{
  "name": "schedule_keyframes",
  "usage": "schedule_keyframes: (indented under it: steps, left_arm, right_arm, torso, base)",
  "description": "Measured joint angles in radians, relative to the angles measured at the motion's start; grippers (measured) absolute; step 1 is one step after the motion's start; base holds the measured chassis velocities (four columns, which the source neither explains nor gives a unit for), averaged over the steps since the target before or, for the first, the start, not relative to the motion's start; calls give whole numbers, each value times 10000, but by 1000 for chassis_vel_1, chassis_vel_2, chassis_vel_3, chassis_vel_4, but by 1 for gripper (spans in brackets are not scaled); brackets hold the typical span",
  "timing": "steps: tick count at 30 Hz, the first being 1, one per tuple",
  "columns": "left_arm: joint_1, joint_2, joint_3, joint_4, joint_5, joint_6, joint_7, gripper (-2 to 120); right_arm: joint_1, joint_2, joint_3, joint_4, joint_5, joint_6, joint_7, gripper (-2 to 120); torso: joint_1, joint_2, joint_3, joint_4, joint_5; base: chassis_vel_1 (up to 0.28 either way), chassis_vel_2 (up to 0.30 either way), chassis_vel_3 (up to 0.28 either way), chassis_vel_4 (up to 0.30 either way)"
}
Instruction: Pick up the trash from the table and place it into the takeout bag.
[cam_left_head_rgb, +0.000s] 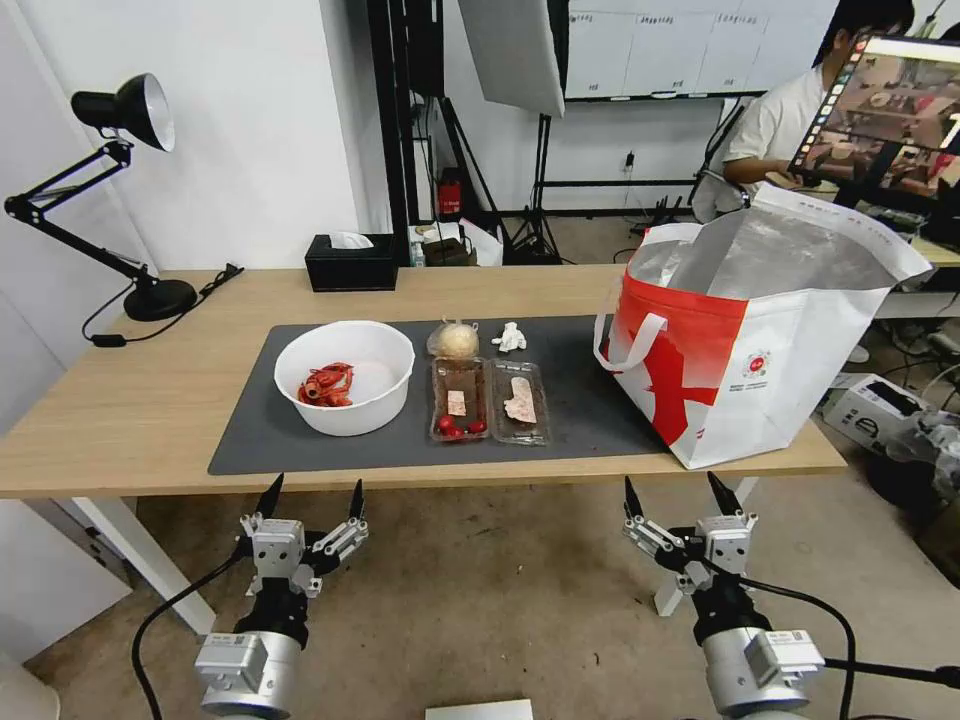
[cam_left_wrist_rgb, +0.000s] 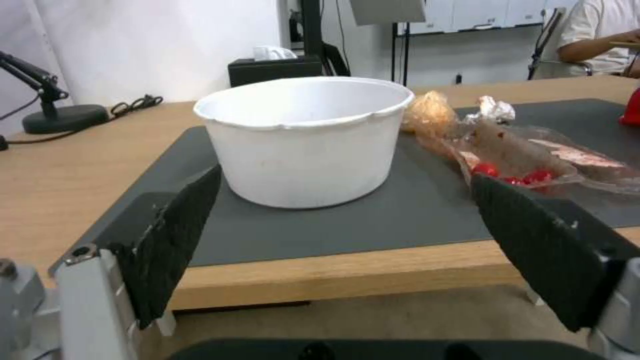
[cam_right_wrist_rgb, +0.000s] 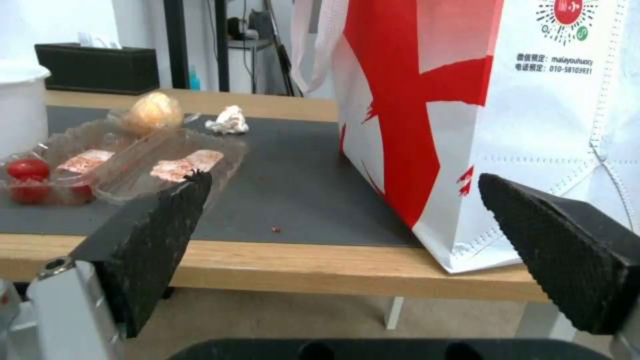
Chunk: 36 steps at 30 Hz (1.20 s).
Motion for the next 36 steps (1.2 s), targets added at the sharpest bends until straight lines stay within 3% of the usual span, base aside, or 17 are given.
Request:
schedule_keyframes:
  steps: [14, 31, 36]
  left_arm:
    - [-58, 68, -13, -8, -165, 133, -69, 100]
    - [-1988, 2231, -728, -962, -4788, 4080, -2373, 100]
    - [-2233, 2532, -835, -1162, -5678, 4609, -2714, 100]
  right_arm:
    - [52, -120, 25, 14, 151, -136, 12, 100]
    - [1996, -3698, 1297, 735, 4658, -4444, 871, 100]
    - [2449, -4534, 1591, 908, 5716, -5450, 1068, 100]
  torso:
    - [0, 0, 0, 0, 0]
    - [0, 0, 1, 0, 1]
    - [1, 0, 1, -1, 1]
  base:
    - [0, 0, 0, 0]
    - [0, 0, 0, 0]
    - [0, 0, 0, 0]
